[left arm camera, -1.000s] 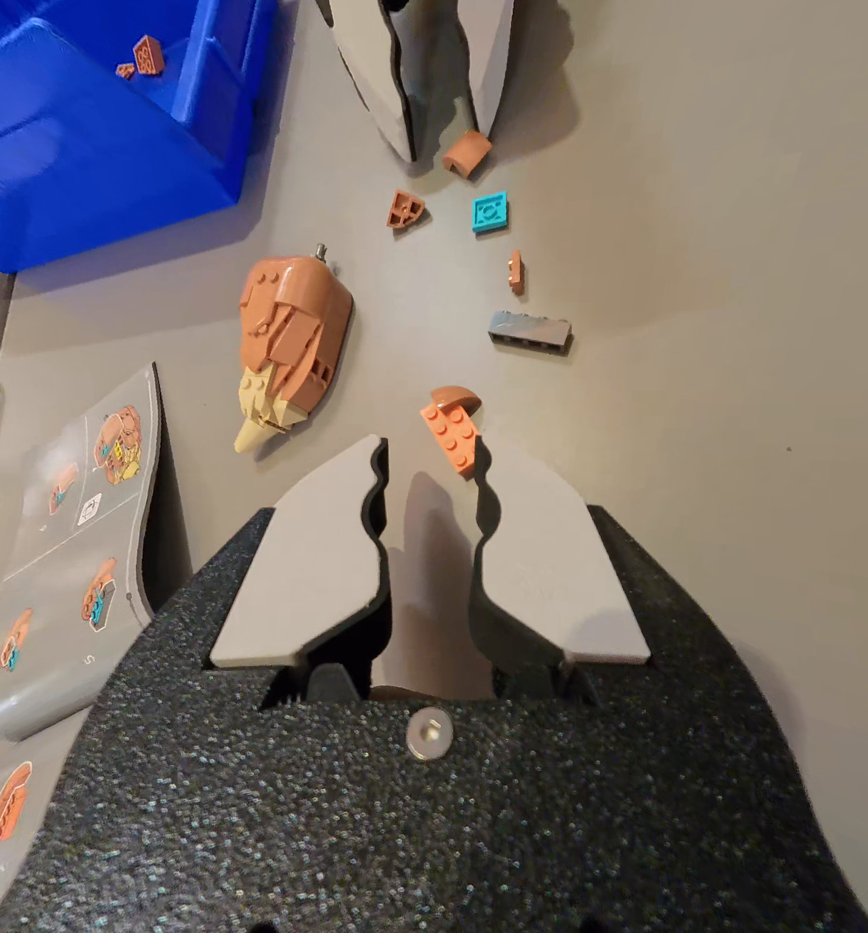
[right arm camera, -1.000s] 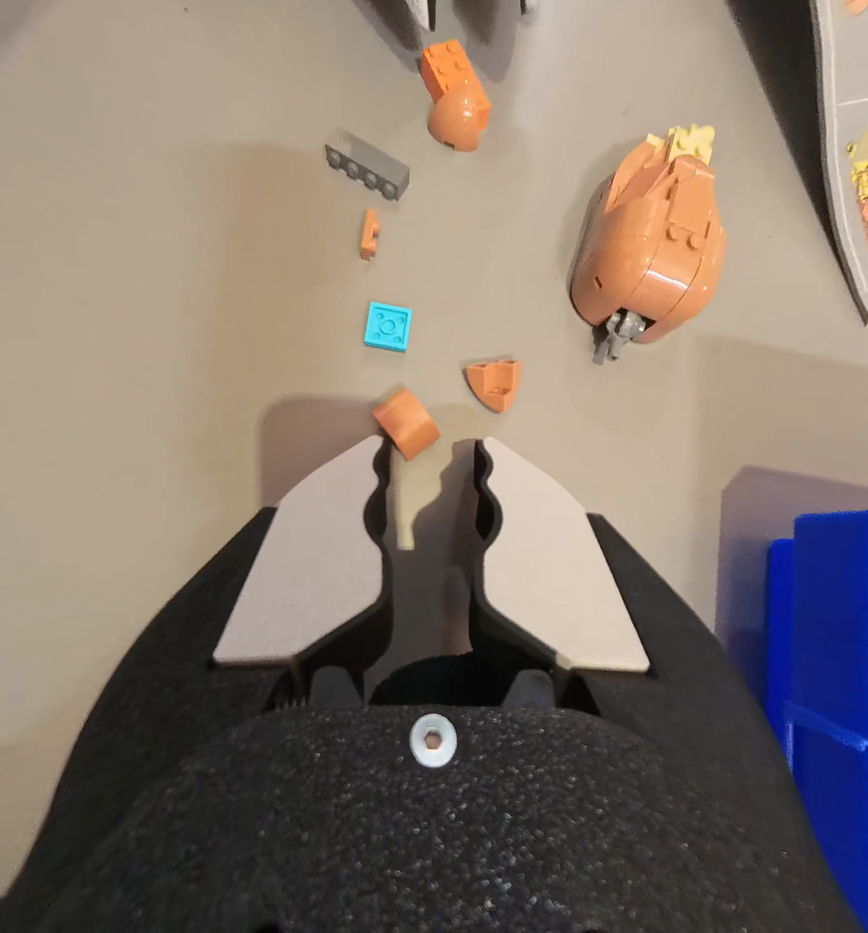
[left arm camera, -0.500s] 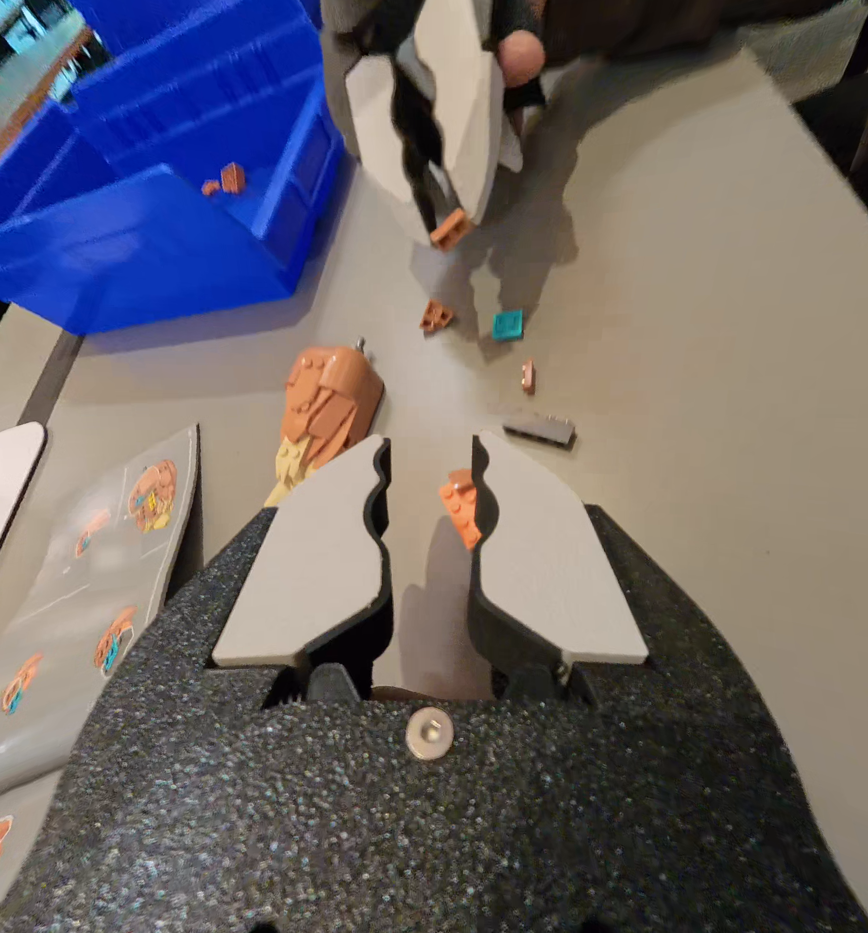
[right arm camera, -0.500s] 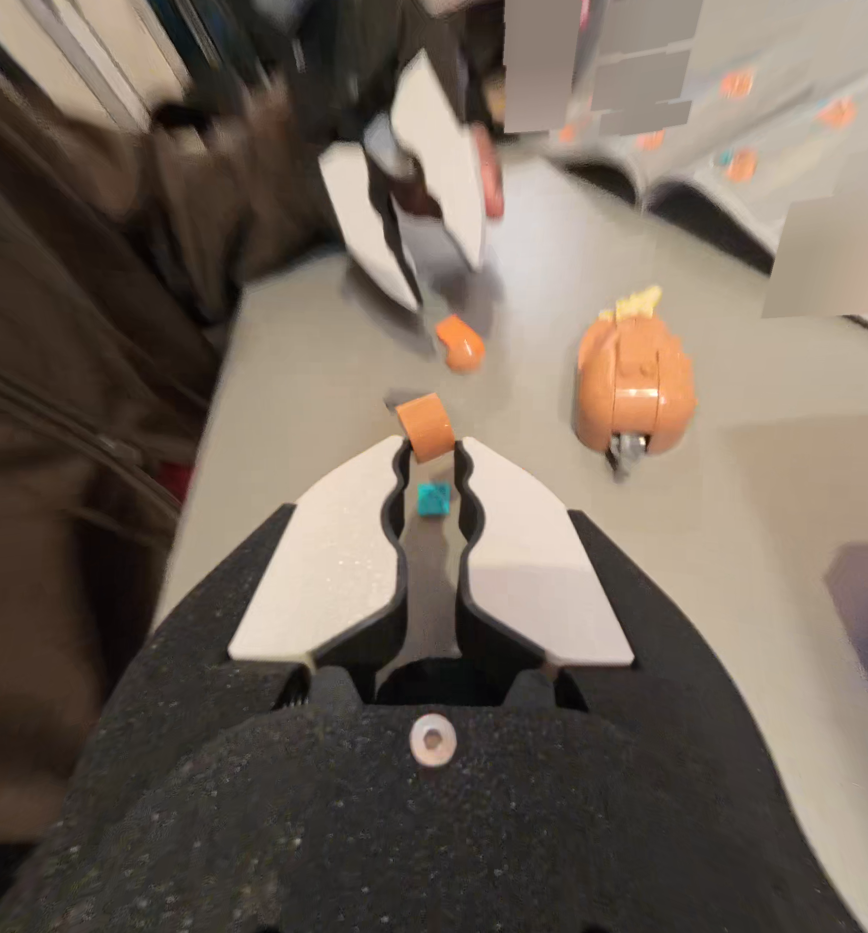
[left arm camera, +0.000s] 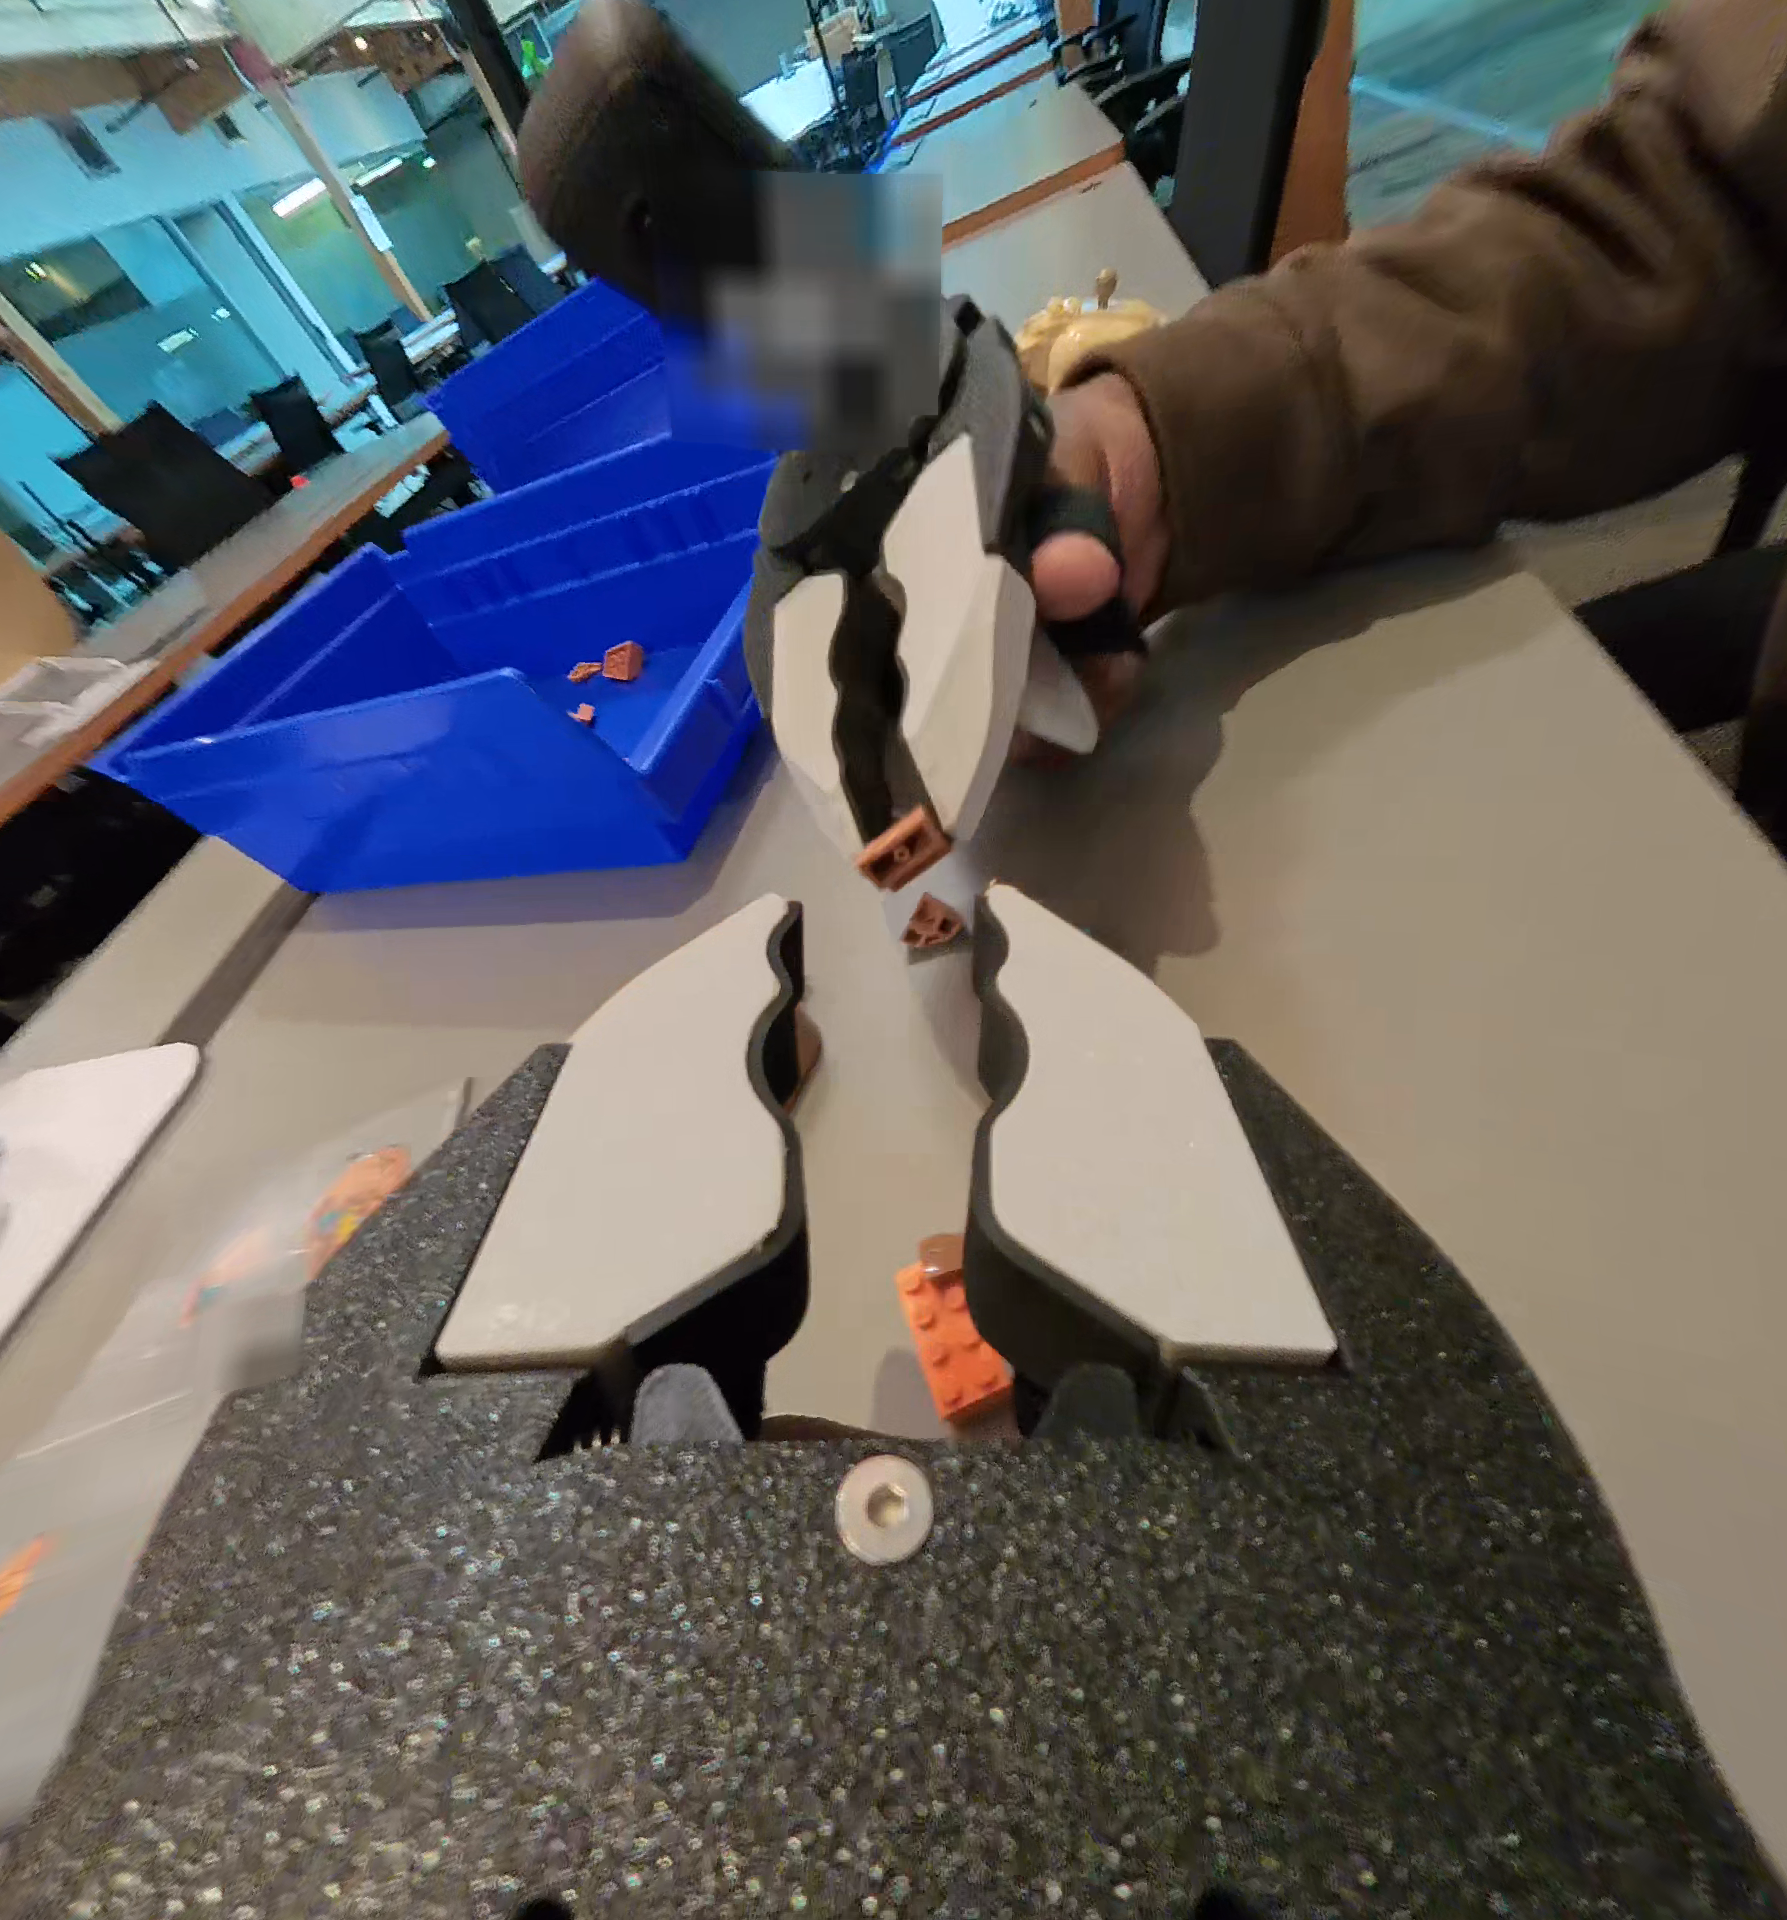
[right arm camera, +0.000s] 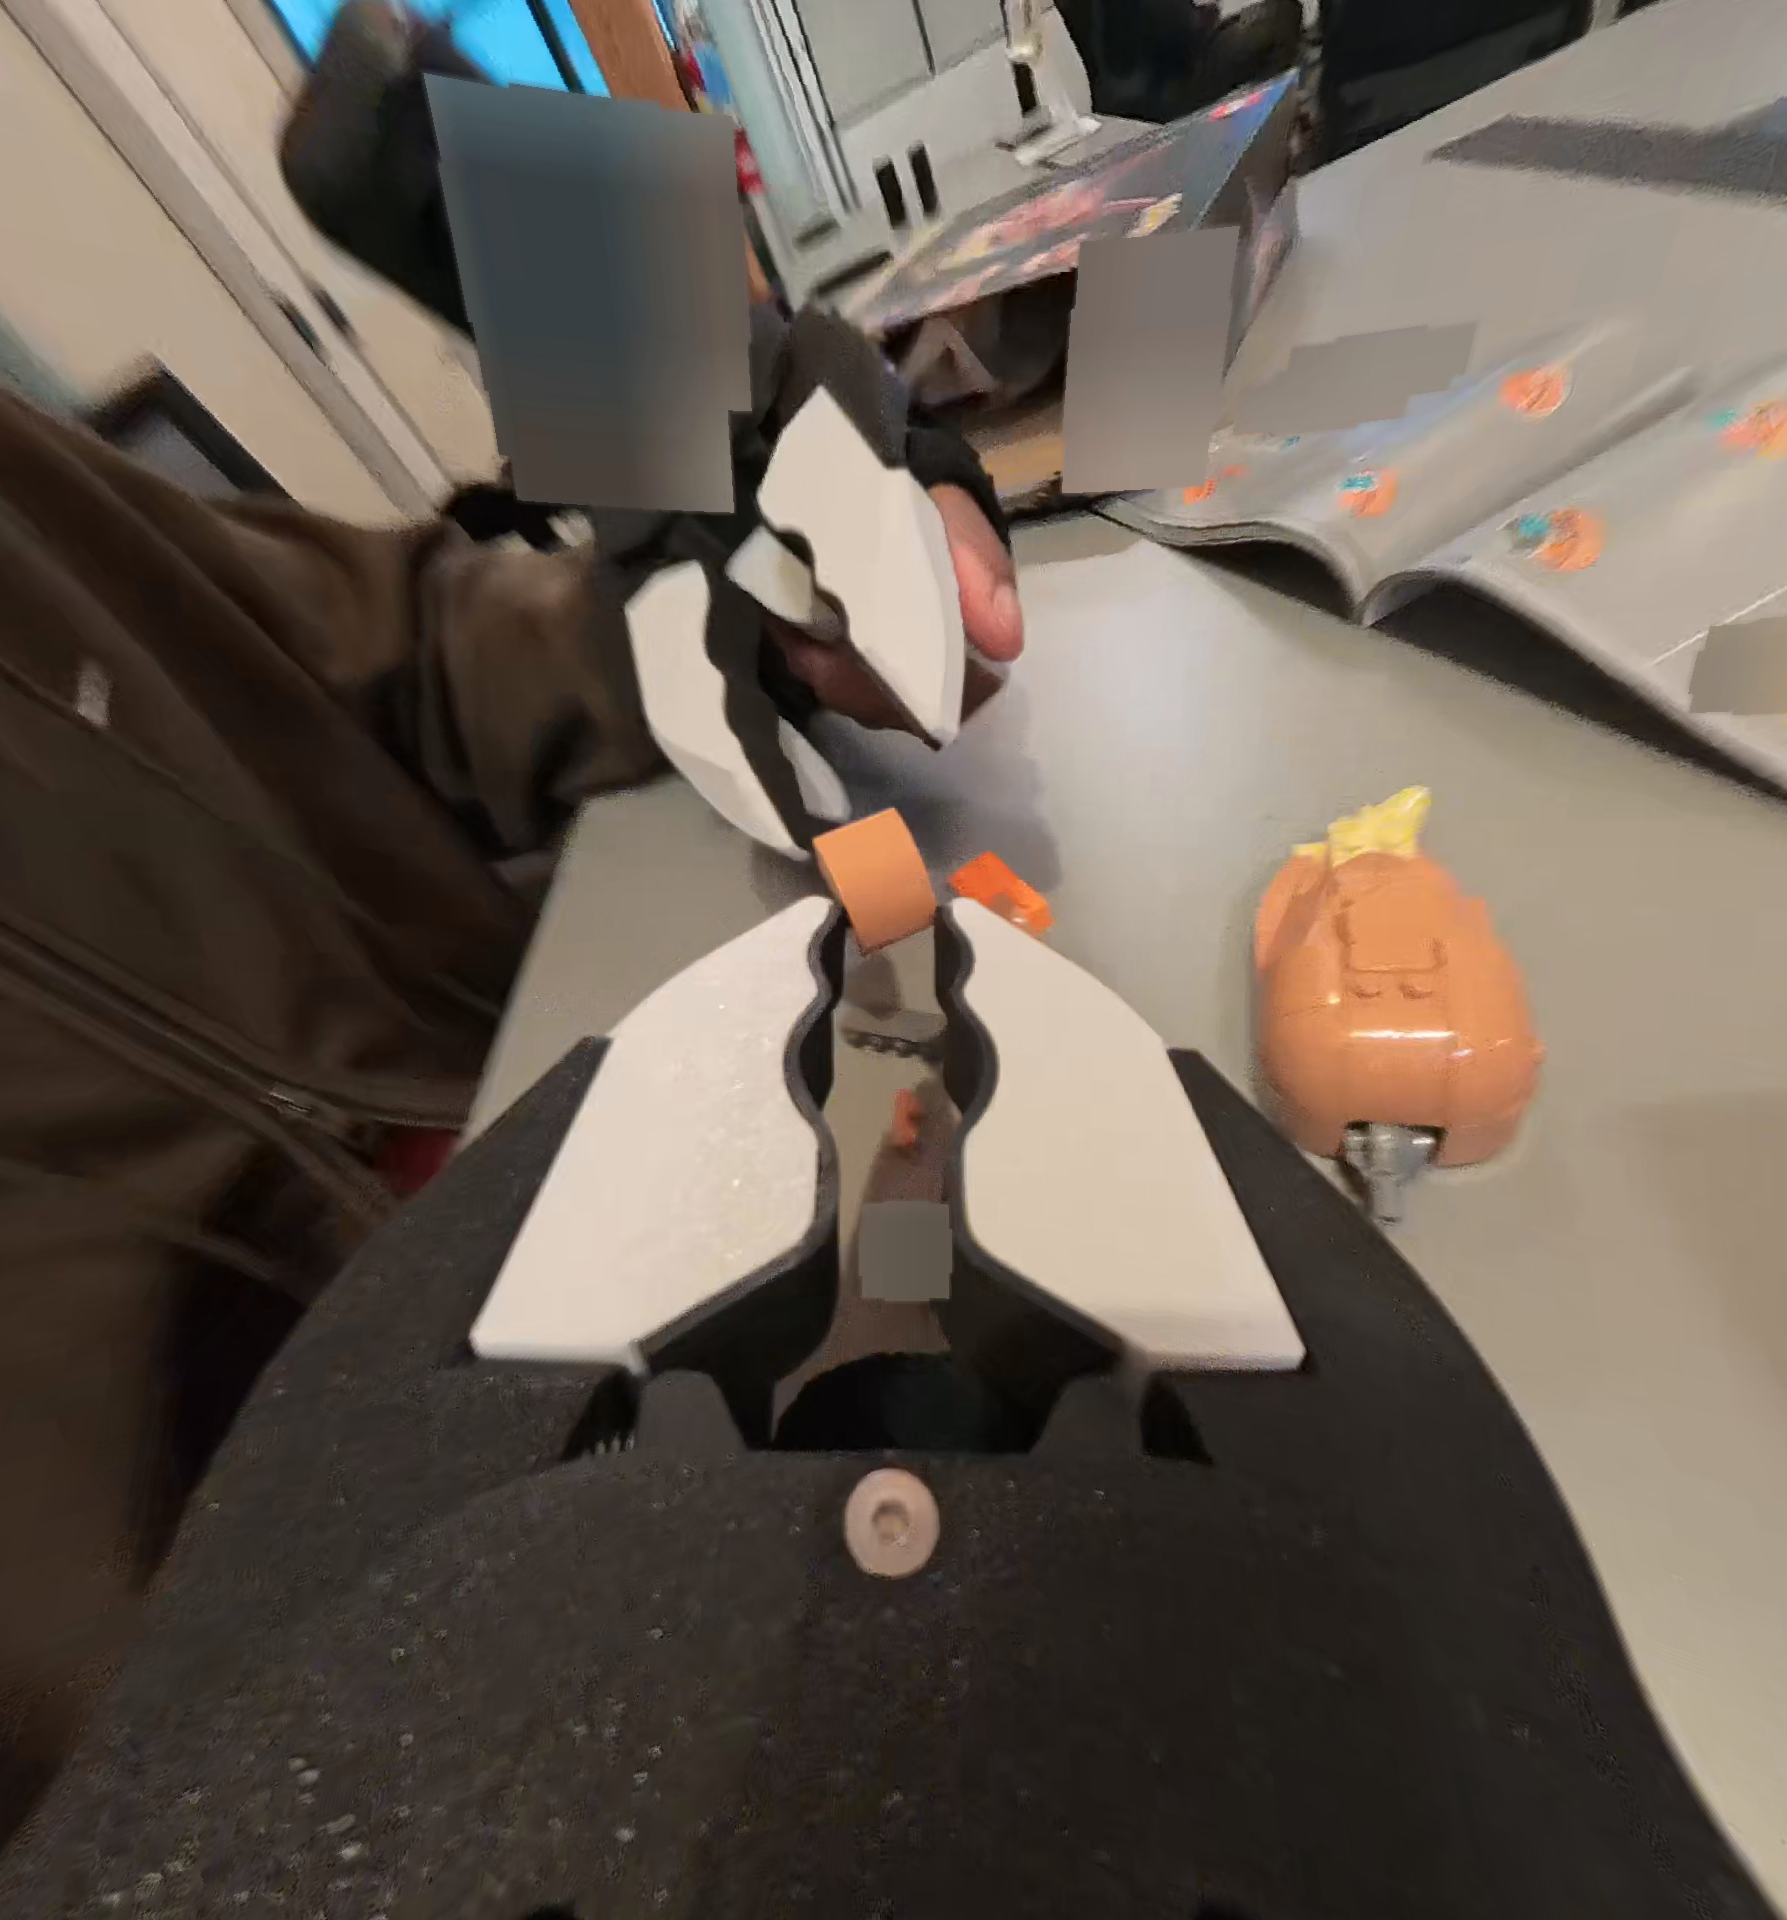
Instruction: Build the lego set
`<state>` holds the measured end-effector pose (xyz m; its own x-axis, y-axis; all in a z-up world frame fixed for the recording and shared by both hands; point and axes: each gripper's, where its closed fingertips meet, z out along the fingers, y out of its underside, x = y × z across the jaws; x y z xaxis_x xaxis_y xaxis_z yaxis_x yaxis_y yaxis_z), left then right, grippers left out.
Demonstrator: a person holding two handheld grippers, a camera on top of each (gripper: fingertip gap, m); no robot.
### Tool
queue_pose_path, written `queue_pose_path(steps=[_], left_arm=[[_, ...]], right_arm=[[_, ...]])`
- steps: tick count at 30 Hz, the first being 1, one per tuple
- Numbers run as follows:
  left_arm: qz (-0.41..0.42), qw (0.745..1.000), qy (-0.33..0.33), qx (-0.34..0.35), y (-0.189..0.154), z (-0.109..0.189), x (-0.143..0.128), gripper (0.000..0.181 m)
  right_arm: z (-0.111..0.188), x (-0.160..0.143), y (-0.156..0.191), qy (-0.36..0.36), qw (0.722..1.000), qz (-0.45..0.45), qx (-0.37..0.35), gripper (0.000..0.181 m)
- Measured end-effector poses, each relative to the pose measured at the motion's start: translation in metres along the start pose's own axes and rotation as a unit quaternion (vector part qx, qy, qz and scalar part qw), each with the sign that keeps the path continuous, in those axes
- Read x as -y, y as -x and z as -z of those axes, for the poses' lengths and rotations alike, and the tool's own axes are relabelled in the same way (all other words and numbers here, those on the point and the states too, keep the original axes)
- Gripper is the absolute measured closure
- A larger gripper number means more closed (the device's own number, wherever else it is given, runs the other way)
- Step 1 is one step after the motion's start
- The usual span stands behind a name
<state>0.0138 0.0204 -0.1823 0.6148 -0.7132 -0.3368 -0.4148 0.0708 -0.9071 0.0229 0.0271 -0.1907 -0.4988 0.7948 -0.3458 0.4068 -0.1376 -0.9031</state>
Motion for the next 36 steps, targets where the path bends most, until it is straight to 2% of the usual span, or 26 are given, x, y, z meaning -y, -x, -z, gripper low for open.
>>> queue_pose_path(steps=[3,5,9,12,16,22,26,28,34,36], left_arm=[[0.072,0.997,-0.002,-0.024,0.000,0.002,0.002,0.150],[0.140,0.988,0.002,-0.061,-0.004,0.003,0.000,0.151],[0.271,0.957,-0.027,-0.098,-0.001,0.005,0.006,0.150],[0.355,0.928,-0.025,-0.110,0.006,0.005,0.001,0.150],[0.352,0.931,0.027,-0.089,0.005,0.002,-0.017,0.149],[0.406,0.903,-0.001,-0.143,-0.004,0.000,-0.007,0.146],[0.413,0.897,-0.004,-0.157,-0.008,-0.001,-0.008,0.150],[0.400,0.902,-0.007,-0.164,-0.012,-0.001,-0.005,0.160],[0.307,0.946,0.005,-0.107,-0.005,-0.003,-0.009,0.162],[0.262,0.962,0.015,-0.075,0.000,-0.003,-0.012,0.162]], right_arm=[[-0.003,-0.001,-0.004,0.027,0.992,0.108,-0.056,0.165],[-0.004,0.001,-0.008,0.036,0.977,0.185,-0.095,0.165],[-0.006,0.004,-0.013,0.057,0.917,0.360,-0.161,0.172],[-0.009,0.008,-0.007,0.044,0.890,0.422,-0.164,0.175],[-0.010,0.007,-0.013,0.050,0.880,0.438,-0.177,0.175],[-0.016,0.008,-0.002,0.041,0.847,0.500,-0.177,0.175],[-0.021,0.009,0.004,0.035,0.837,0.518,-0.171,0.175],[-0.021,0.007,0.002,0.039,0.836,0.520,-0.174,0.175],[-0.019,0.007,-0.006,0.042,0.849,0.492,-0.190,0.173],[-0.017,0.006,-0.011,0.051,0.862,0.465,-0.196,0.167]])
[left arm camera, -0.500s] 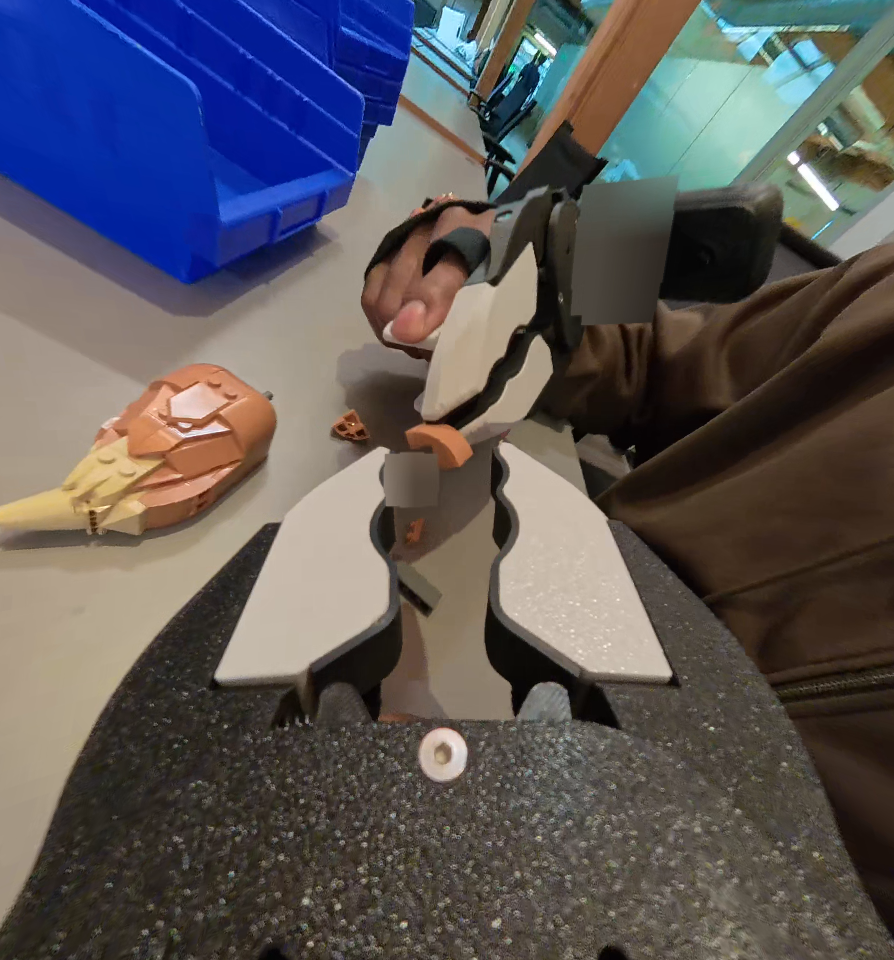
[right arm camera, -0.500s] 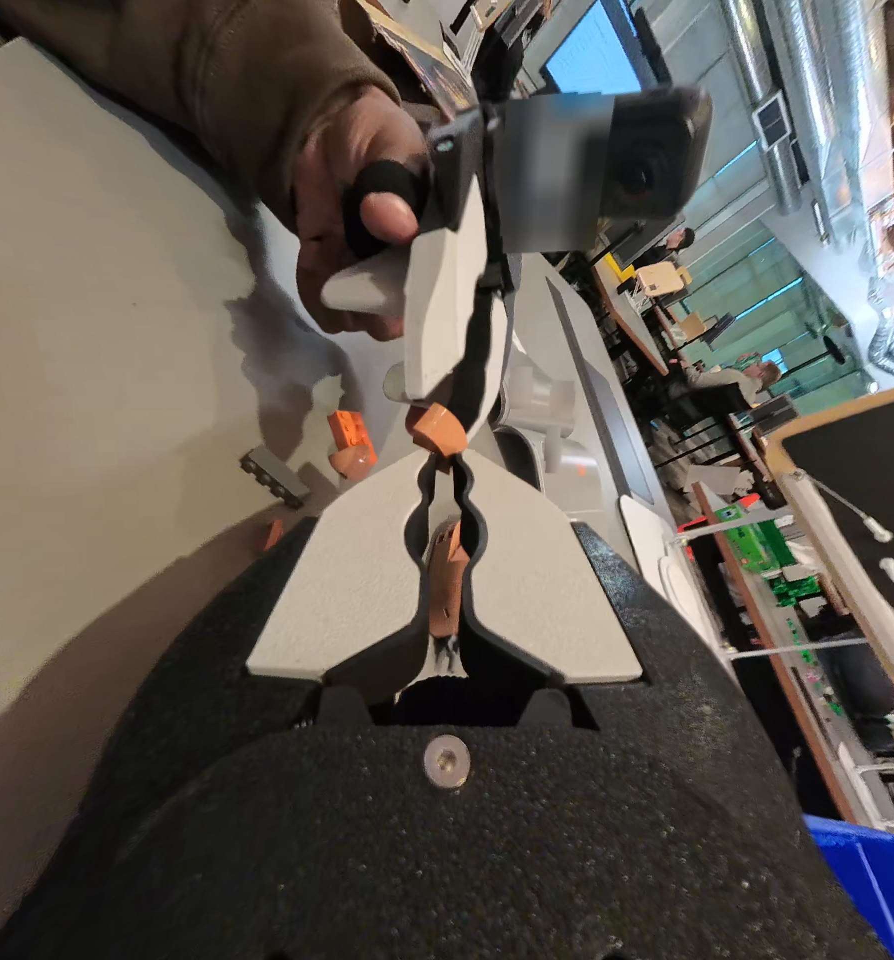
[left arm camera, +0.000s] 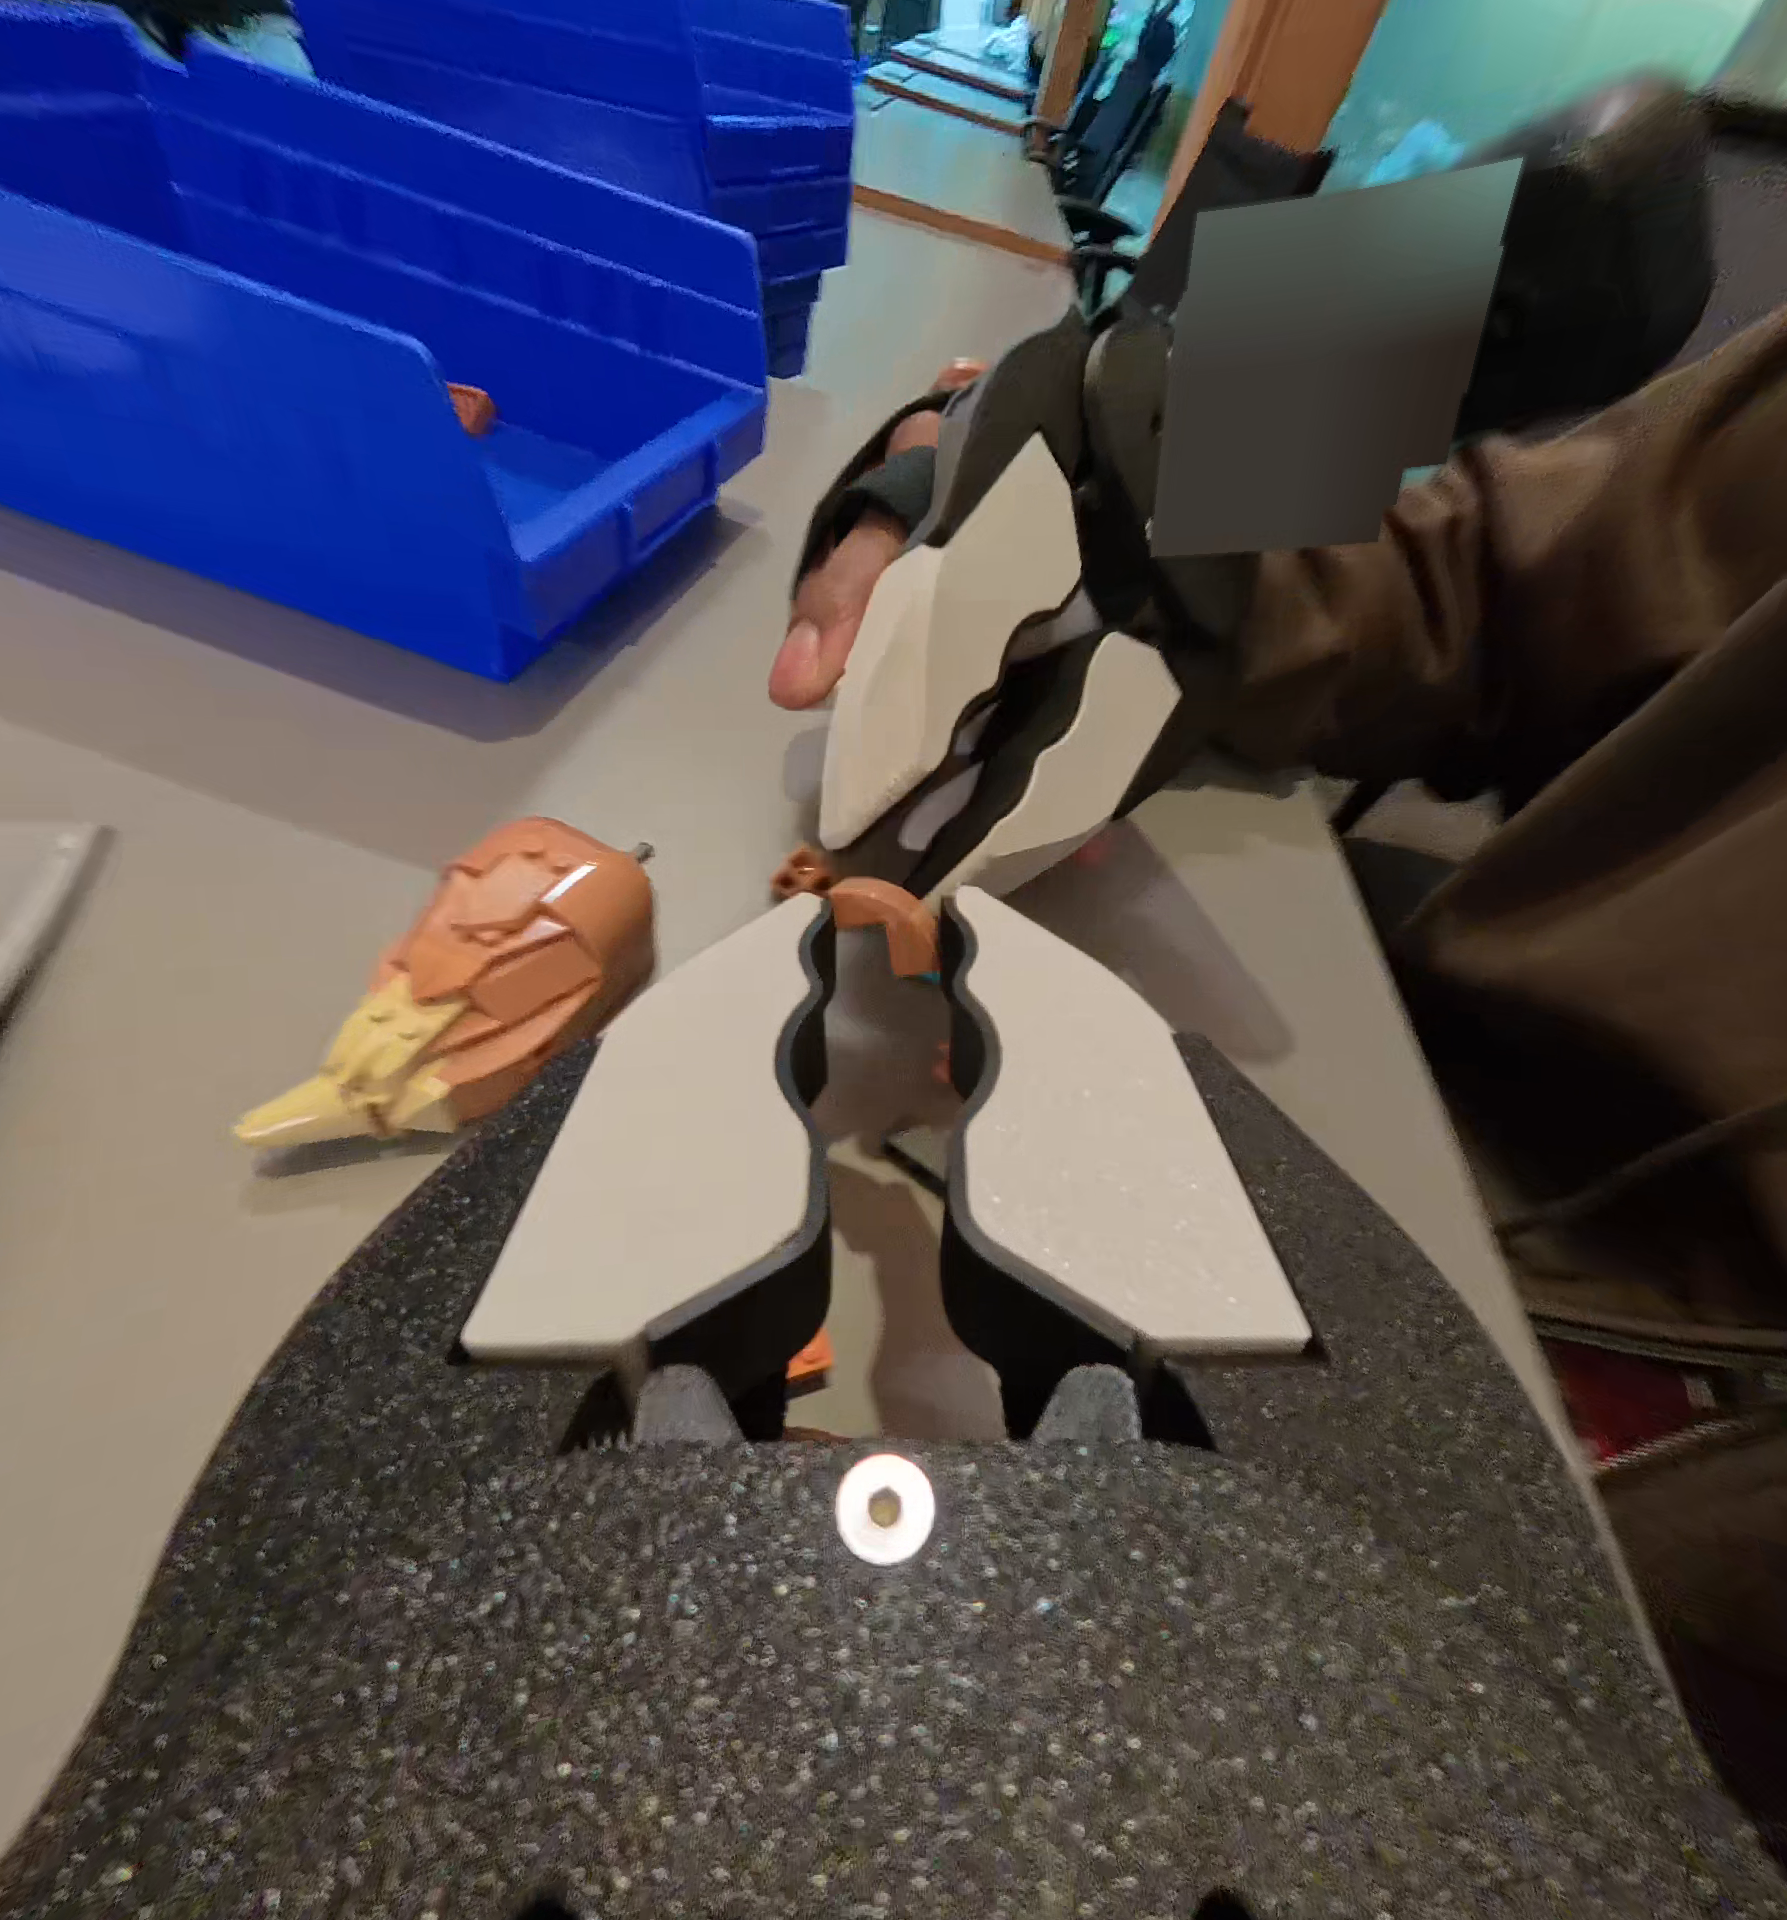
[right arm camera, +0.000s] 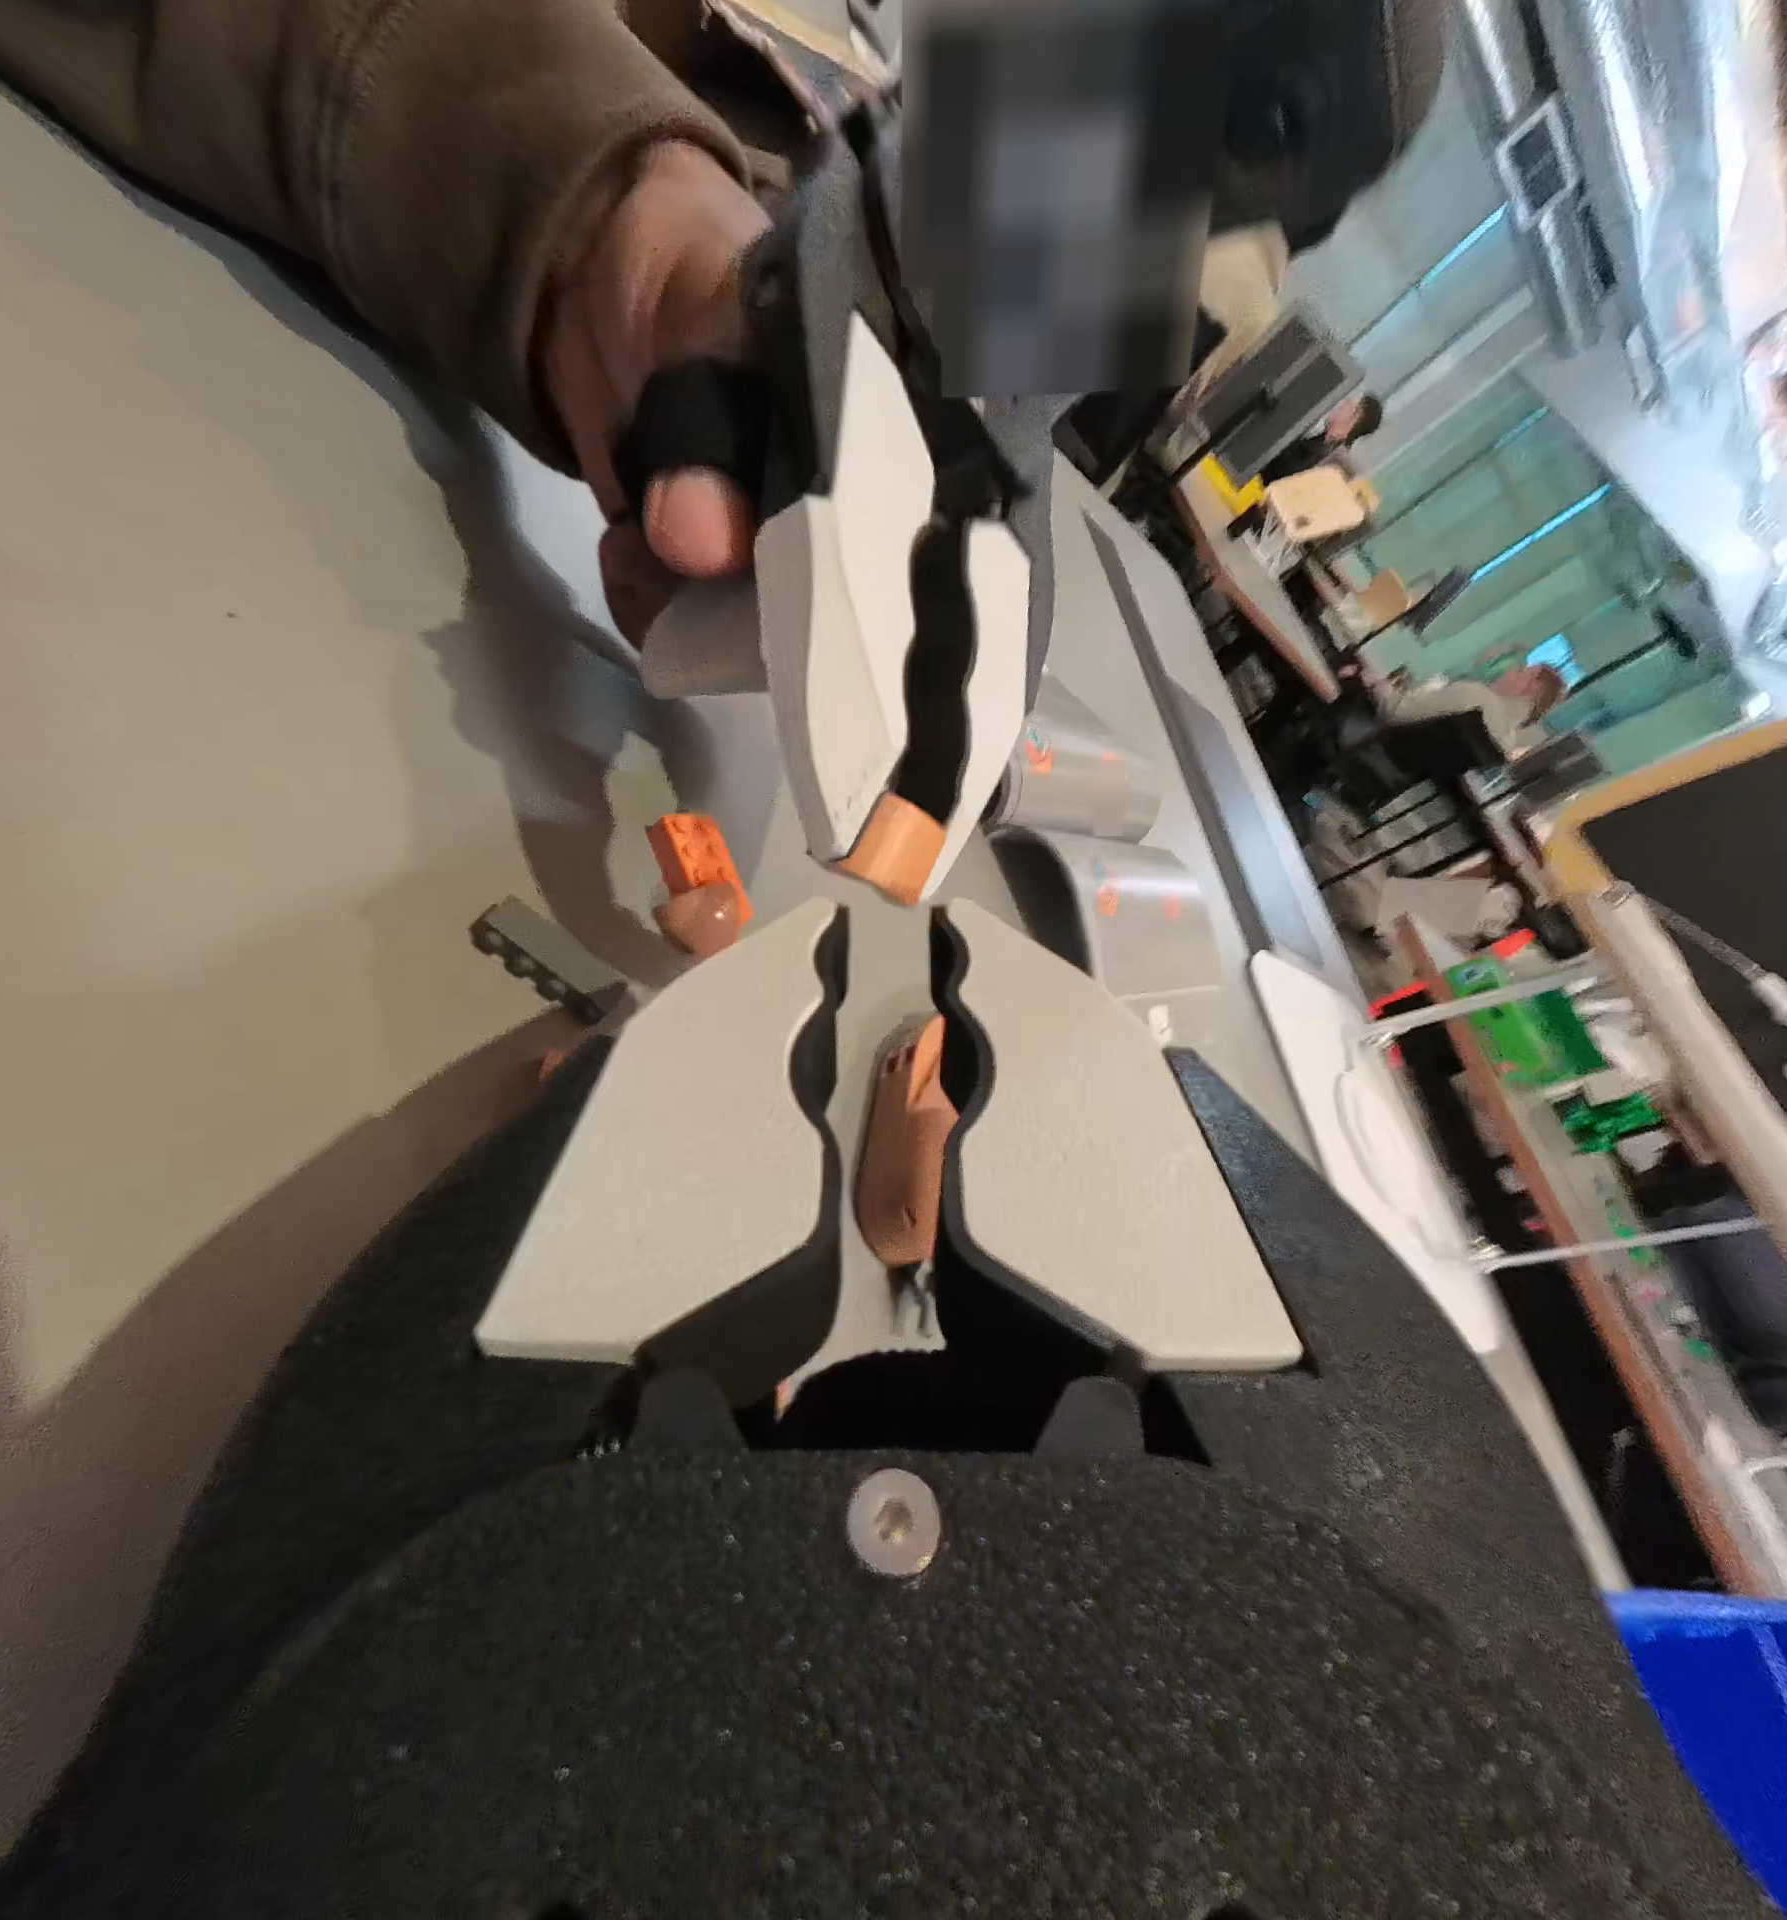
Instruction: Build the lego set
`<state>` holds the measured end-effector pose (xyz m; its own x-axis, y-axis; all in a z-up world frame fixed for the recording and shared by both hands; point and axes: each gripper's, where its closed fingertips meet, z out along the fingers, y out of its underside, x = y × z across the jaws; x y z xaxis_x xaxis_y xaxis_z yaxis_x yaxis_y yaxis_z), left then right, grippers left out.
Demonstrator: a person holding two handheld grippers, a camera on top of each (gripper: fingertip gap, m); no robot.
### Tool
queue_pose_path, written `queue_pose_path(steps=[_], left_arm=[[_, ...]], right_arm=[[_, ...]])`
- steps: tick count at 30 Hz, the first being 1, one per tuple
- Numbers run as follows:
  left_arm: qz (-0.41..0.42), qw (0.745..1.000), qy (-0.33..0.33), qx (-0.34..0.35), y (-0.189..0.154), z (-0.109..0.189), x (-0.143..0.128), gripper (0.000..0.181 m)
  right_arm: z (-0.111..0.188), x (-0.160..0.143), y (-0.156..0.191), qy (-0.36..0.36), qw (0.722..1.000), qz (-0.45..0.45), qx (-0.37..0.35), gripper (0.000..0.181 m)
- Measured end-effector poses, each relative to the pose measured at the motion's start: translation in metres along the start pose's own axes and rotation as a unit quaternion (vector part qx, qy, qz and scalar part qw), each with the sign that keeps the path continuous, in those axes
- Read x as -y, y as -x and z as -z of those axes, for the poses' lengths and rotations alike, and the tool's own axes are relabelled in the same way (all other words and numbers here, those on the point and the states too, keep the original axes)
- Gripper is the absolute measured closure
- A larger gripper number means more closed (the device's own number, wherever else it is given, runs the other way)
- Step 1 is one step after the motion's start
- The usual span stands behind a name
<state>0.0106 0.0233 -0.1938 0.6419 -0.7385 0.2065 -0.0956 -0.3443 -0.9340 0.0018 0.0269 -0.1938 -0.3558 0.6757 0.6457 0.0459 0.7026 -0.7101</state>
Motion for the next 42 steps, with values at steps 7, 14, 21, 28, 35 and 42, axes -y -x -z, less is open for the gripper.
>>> queue_pose_path(steps=[7,14,21,28,35,42], left_arm=[[-0.254,0.950,0.048,0.177,0.026,0.006,0.002,0.163],[-0.442,0.849,0.059,0.283,0.029,0.005,0.012,0.163],[-0.471,0.829,0.033,0.300,0.024,0.007,0.022,0.163],[-0.488,0.823,0.053,0.286,0.022,0.002,0.014,0.163],[-0.367,0.903,0.160,0.155,0.030,0.019,-0.030,0.149],[-0.200,0.944,0.258,0.047,0.023,0.042,-0.075,0.151]], right_arm=[[0.003,-0.009,-0.015,0.006,0.951,-0.304,0.056,0.158],[-0.005,0.005,-0.018,-0.017,0.864,-0.494,0.095,0.149],[-0.013,0.011,-0.016,-0.021,0.844,-0.529,0.087,0.155],[-0.018,0.005,-0.011,0.005,0.852,-0.517,0.082,0.163],[-0.006,-0.014,-0.020,0.032,0.874,-0.482,0.056,0.164],[0.003,-0.027,-0.023,0.051,0.881,-0.469,0.044,0.164]])
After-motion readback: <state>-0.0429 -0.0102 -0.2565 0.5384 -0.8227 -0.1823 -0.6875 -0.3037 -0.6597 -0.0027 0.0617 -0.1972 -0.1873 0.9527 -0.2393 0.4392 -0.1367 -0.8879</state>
